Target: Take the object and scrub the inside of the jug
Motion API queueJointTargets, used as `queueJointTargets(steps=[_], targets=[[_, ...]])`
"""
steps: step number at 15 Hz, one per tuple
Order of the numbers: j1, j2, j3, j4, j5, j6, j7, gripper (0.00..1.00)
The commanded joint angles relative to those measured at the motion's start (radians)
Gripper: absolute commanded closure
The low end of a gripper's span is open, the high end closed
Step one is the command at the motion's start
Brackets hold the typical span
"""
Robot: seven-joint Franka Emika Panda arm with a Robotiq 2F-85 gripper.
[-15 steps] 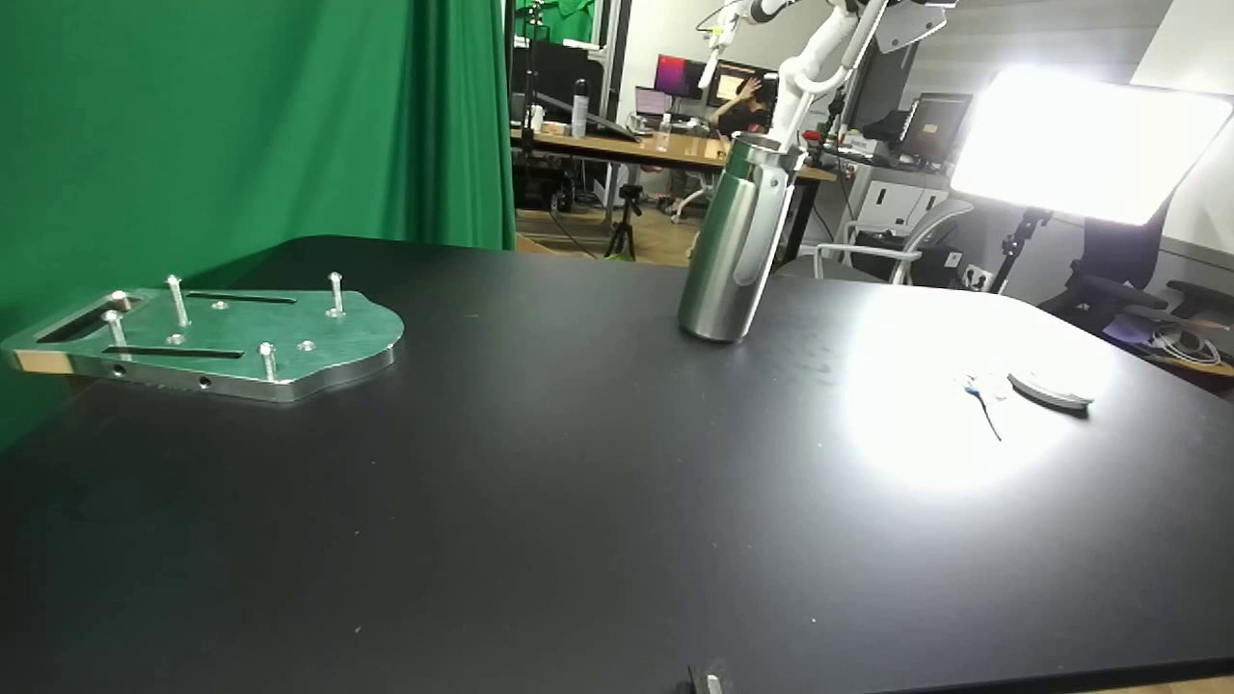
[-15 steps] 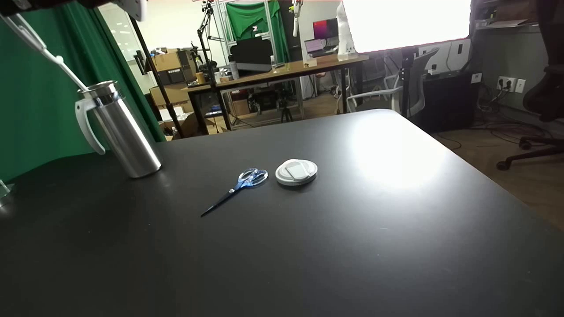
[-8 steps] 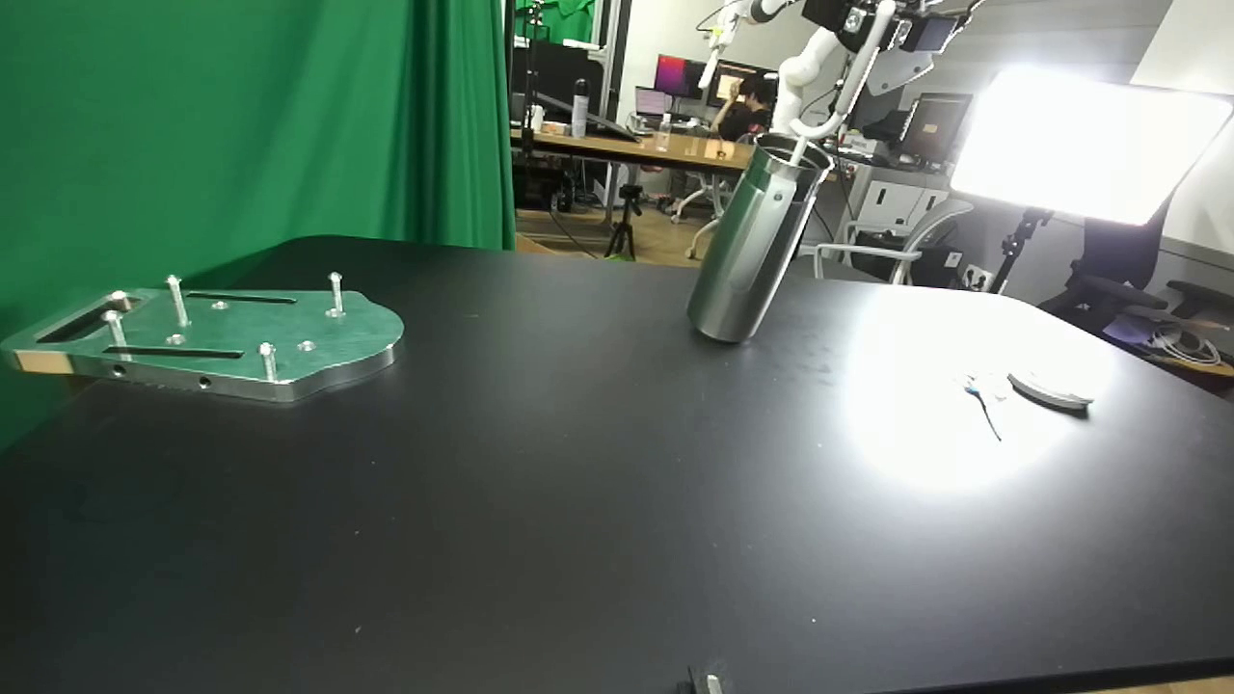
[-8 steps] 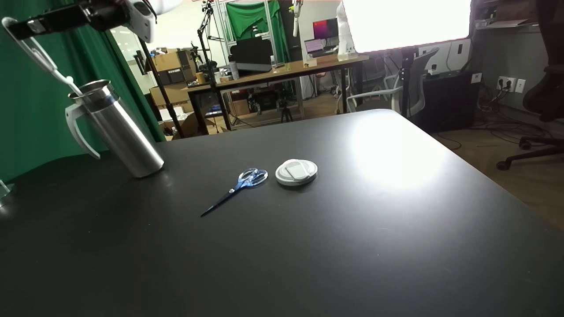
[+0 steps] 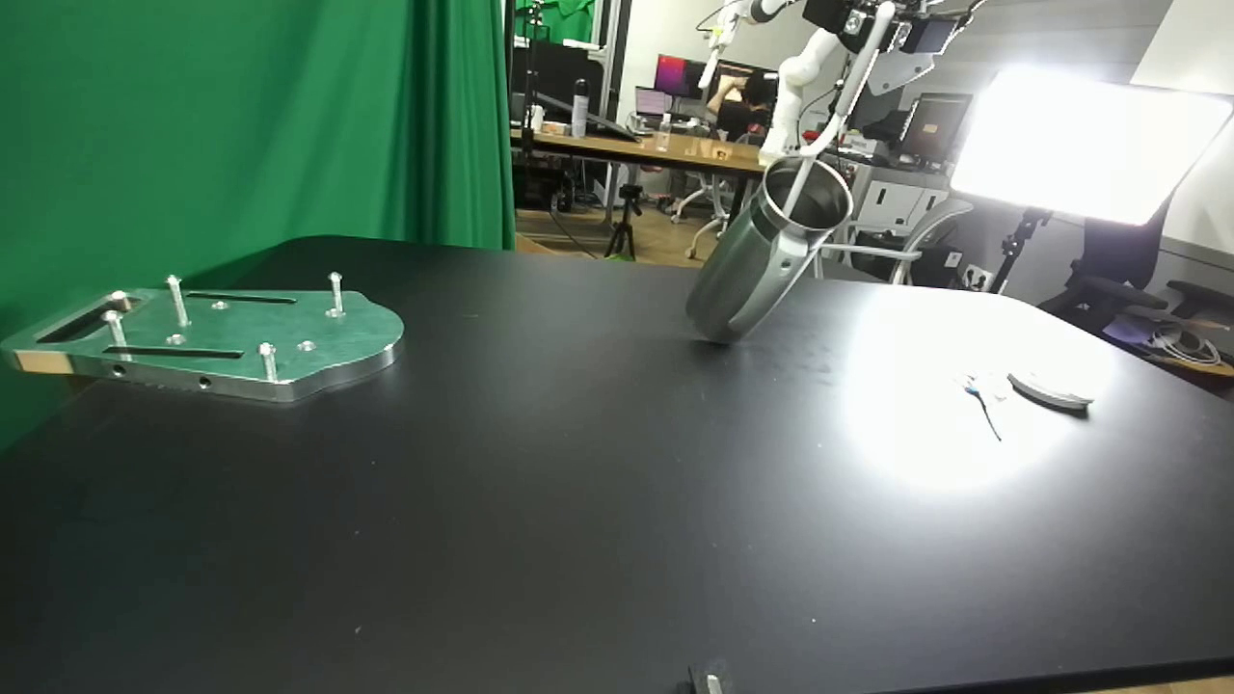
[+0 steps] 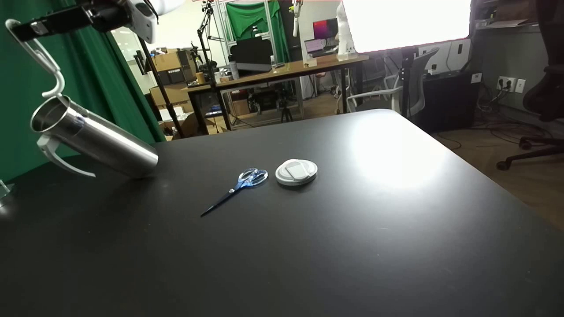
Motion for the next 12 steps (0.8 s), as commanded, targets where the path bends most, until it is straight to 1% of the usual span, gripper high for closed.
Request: queueJointTargets(steps=[1, 8, 12], targets=[[-0.01, -0.04, -0.001, 0.036, 0.0, -0.003, 0.014, 0.96], [-0.014, -0.128, 0.005, 0.081, -0.008, 0.017, -0.001, 0.96], [0.005, -0.18, 0.001, 0.069, -0.009, 0.041, -0.03, 0.96]])
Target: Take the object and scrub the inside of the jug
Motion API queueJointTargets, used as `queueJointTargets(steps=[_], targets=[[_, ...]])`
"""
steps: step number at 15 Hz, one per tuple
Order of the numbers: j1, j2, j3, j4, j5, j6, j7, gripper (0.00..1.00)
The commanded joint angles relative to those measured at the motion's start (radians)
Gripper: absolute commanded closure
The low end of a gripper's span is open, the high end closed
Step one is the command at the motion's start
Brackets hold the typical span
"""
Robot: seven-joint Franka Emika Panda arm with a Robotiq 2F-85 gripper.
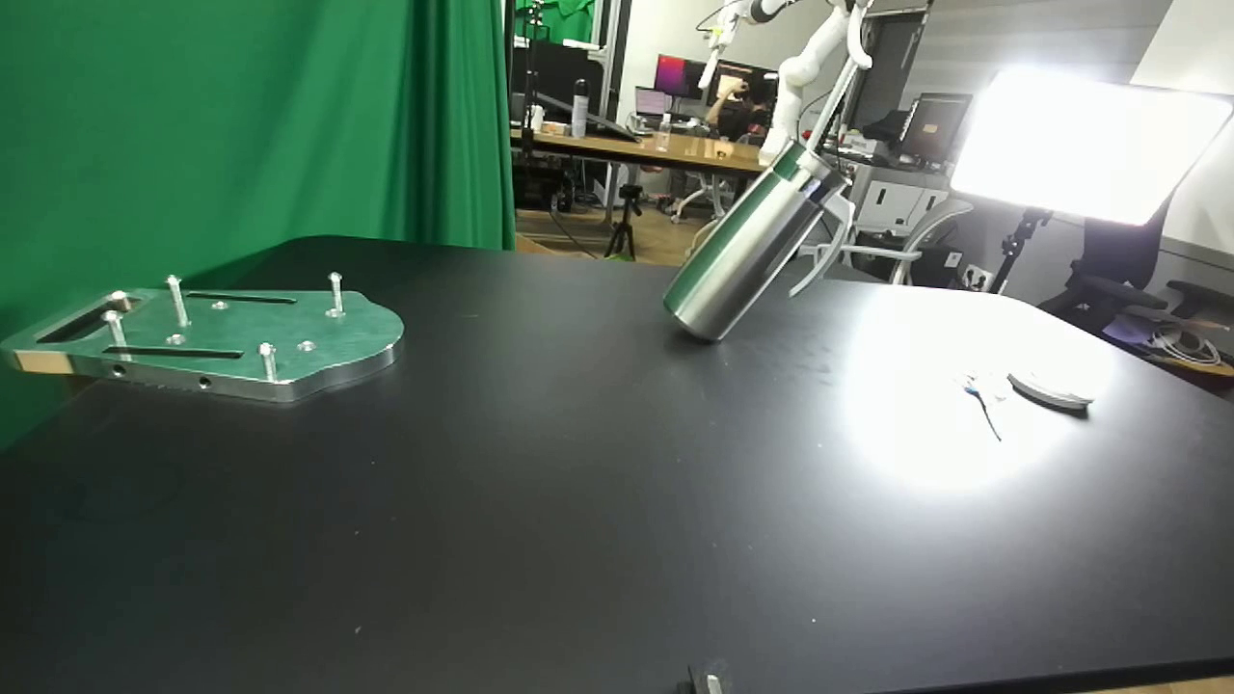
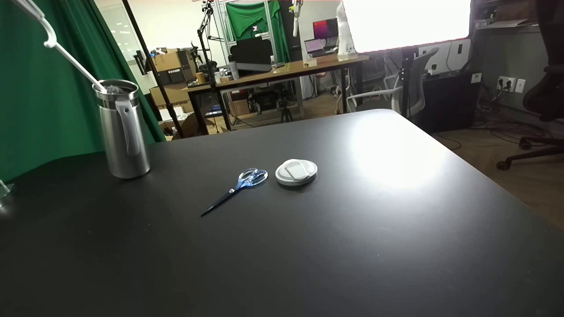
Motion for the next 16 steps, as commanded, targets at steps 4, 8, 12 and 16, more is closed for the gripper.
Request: queueJointTargets(steps=[4, 8, 12, 16], targets=[[0.033, -0.071, 0.001, -0.006, -0.014, 0.028, -0.044, 0.96], [0.055, -0.077, -0.001, -0.017, -0.019, 0.026, -0.064, 0.96], [0.073, -0.077, -0.004, -0.022, -0.032, 0.024, -0.083, 0.96], [0.089, -0.082, -0.005, -0.025, -0.055, 0.025, -0.11, 0.47]])
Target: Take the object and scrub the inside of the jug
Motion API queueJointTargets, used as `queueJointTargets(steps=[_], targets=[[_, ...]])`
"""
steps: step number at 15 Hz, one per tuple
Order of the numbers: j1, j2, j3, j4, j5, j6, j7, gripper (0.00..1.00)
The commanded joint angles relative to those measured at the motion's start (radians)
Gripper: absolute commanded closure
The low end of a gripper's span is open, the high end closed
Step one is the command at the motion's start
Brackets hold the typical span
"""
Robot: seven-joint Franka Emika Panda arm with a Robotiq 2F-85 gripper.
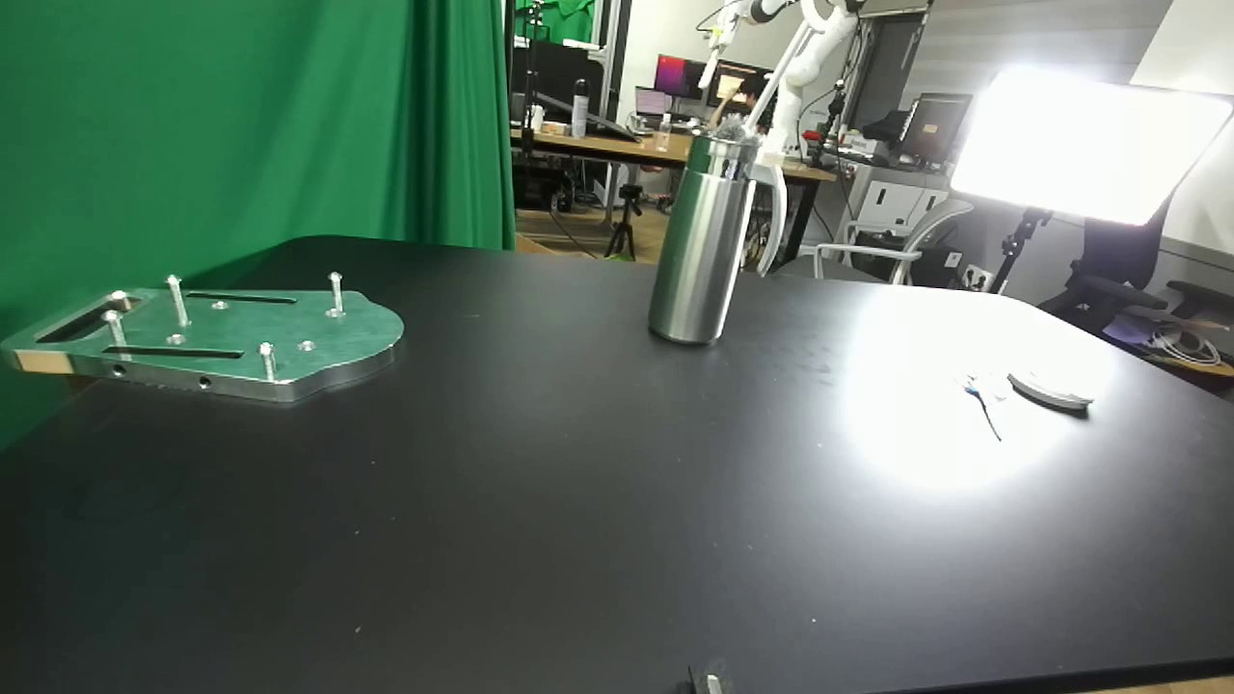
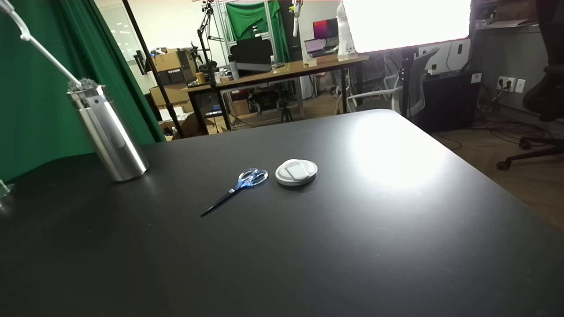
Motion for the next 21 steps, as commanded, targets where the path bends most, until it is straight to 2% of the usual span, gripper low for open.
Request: queueJointTargets(steps=[1, 6, 7, 14, 15, 21], targets=[[0.017, -0.031, -0.005, -0.021, -0.036, 0.007, -0.035, 0.39], [0.025, -0.061, -0.006, -0.025, -0.051, 0.009, -0.083, 0.06], [0.023, -0.073, -0.006, -0.028, -0.05, 0.013, -0.097, 0.02], [0.009, -0.163, -0.009, -0.051, -0.053, -0.013, -0.172, 0.0], [0.015, -0.112, -0.002, -0.006, -0.032, -0.006, -0.137, 0.0], [0.008, -0.139, -0.003, -0.025, -0.034, -0.011, -0.158, 0.0]])
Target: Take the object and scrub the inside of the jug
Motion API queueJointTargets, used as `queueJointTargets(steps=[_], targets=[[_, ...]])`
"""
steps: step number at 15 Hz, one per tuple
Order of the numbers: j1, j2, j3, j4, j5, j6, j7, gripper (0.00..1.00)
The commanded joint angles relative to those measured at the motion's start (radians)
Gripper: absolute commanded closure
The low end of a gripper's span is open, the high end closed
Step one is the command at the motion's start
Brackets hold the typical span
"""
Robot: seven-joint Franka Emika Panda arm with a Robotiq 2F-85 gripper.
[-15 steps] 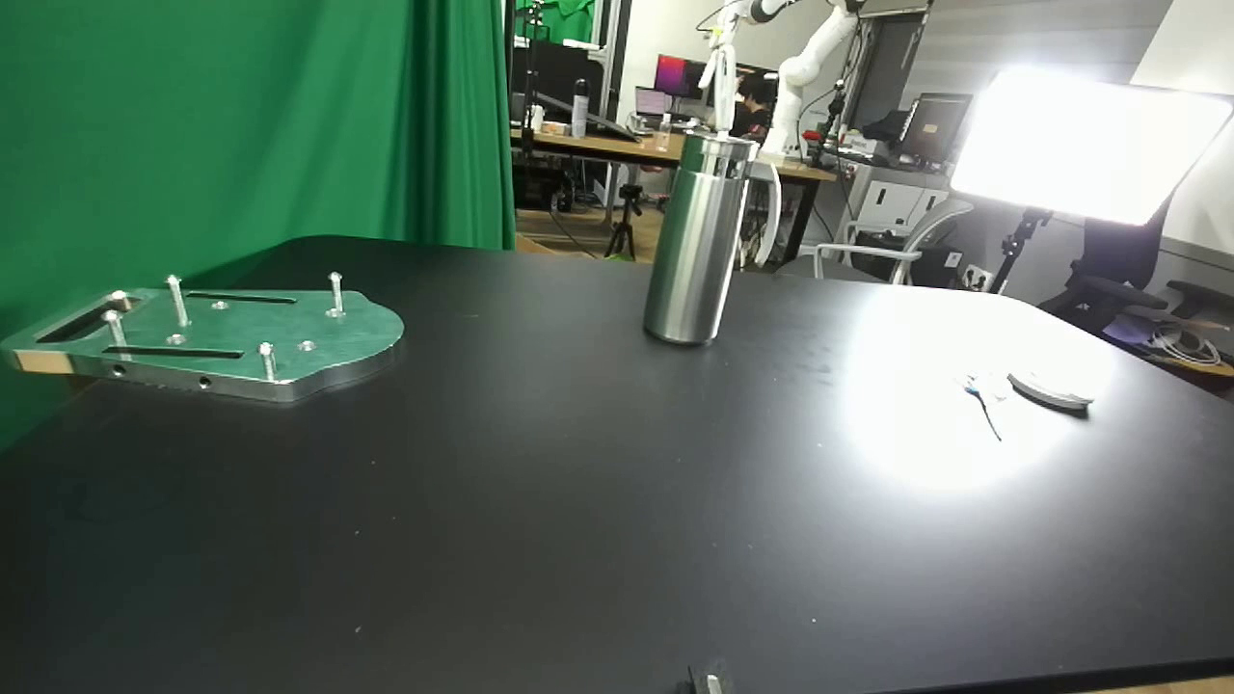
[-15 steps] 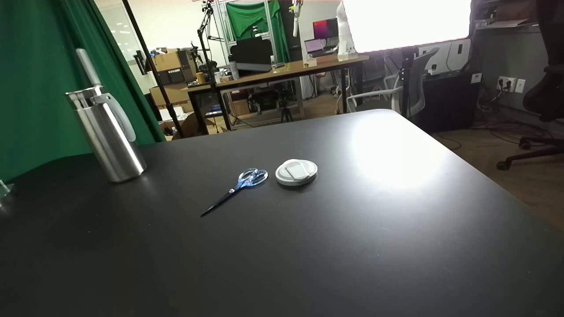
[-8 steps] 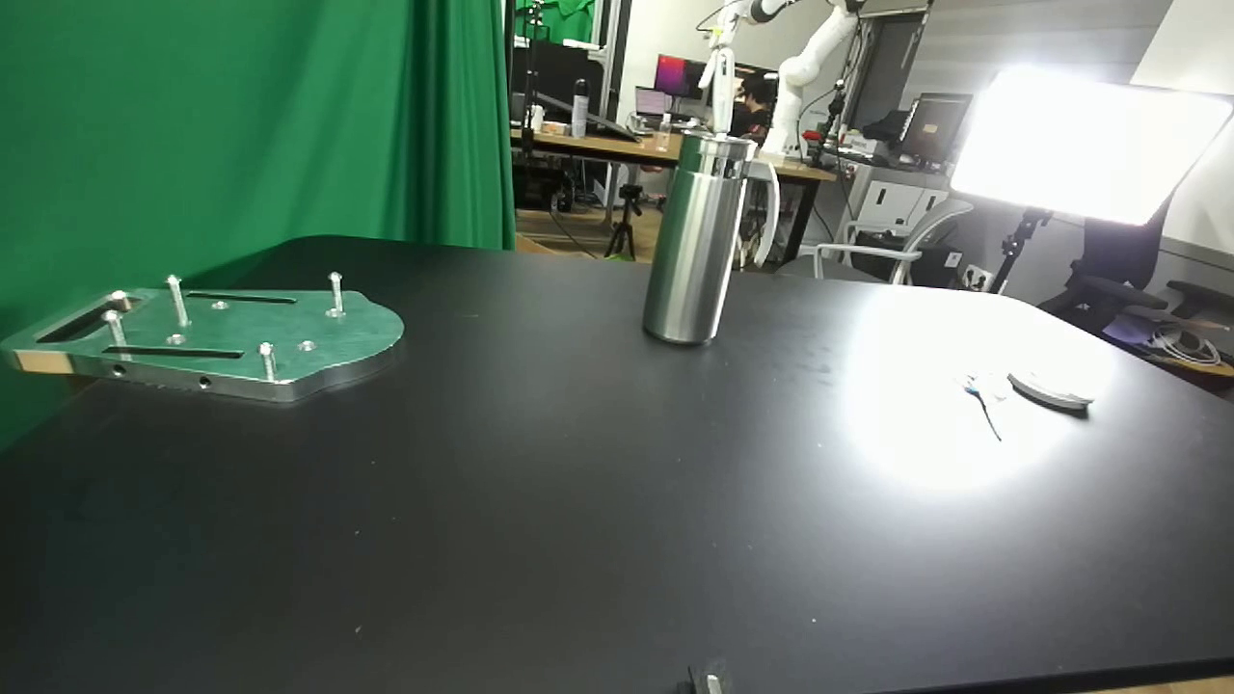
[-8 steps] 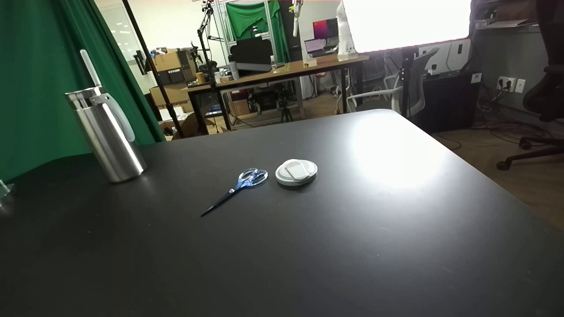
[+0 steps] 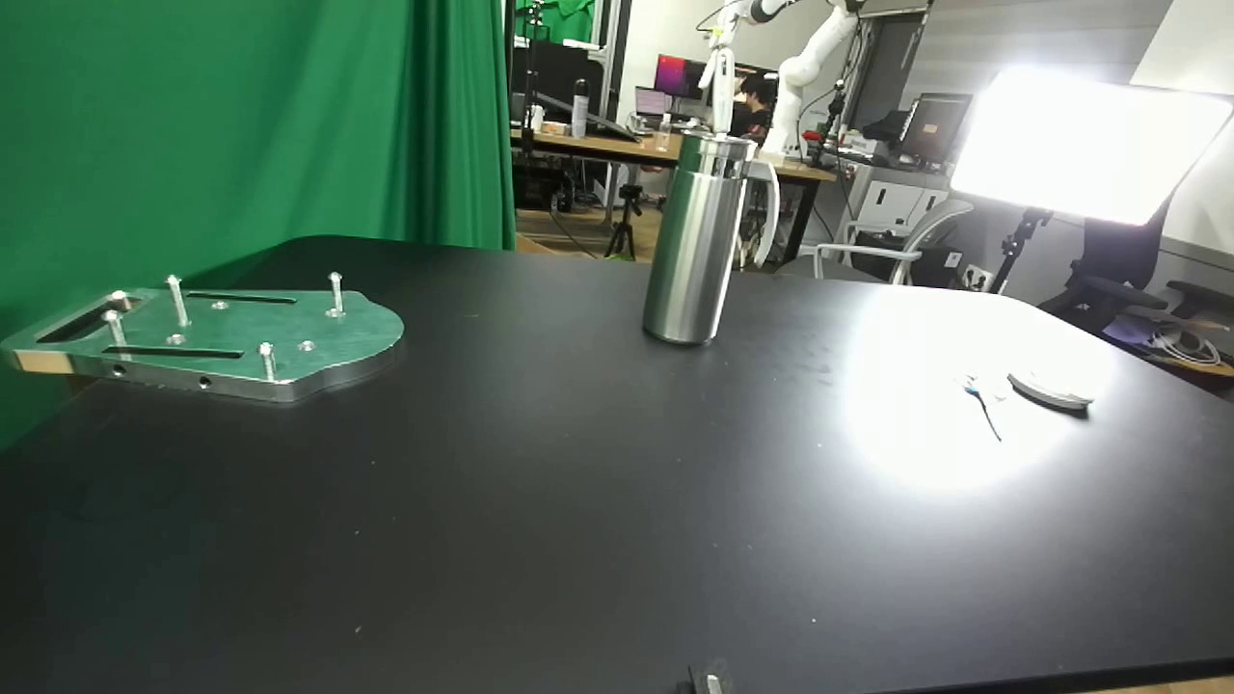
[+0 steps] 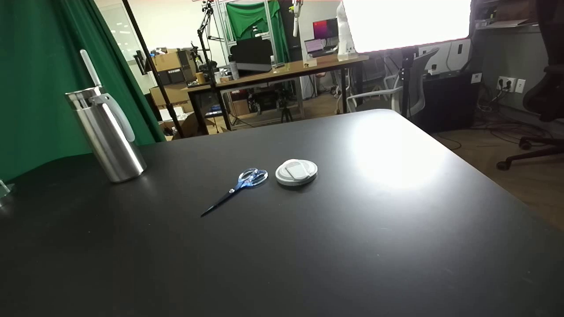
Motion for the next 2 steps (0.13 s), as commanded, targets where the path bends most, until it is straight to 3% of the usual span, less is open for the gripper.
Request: queueJointTargets(steps=[1, 2], targets=[[0.0, 0.0, 0.0, -0.002, 0.0, 0.0, -0.001, 0.0], [0.0, 0.0, 0.0, -0.005, 0.0, 0.0, -0.002, 0.0]])
